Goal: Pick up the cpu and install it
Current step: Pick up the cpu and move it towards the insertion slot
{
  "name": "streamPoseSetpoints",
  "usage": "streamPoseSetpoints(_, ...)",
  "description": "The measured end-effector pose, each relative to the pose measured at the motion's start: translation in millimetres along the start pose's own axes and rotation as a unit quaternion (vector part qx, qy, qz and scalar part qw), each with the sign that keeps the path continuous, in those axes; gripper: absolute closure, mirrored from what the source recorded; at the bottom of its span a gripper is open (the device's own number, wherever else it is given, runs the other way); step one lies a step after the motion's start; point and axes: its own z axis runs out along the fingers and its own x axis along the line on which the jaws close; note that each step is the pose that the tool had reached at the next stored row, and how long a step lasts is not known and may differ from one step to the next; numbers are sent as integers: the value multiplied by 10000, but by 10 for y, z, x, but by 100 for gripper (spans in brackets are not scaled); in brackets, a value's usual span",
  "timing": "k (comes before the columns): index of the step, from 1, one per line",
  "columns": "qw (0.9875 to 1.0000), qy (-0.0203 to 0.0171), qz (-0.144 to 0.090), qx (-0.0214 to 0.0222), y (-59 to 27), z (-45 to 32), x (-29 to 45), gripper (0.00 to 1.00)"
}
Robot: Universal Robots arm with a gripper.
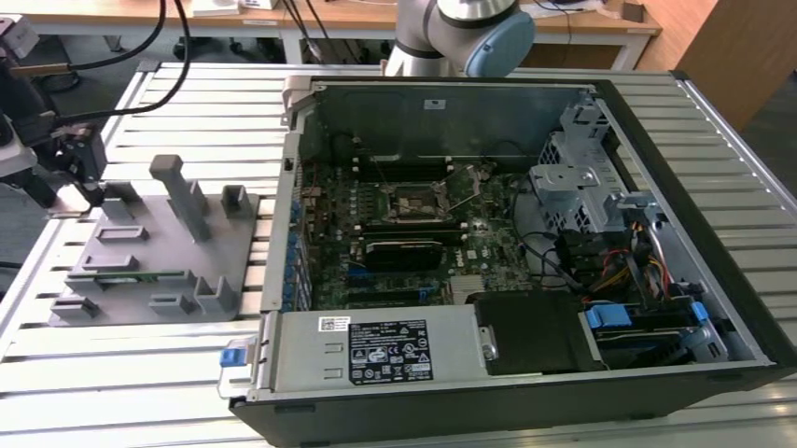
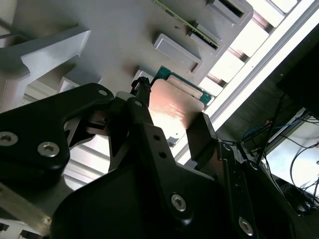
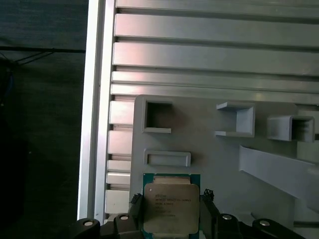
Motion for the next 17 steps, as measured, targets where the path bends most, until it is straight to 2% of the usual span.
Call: streamPoseSetpoints(17, 10000, -1, 0, 0, 4, -225, -2, 46)
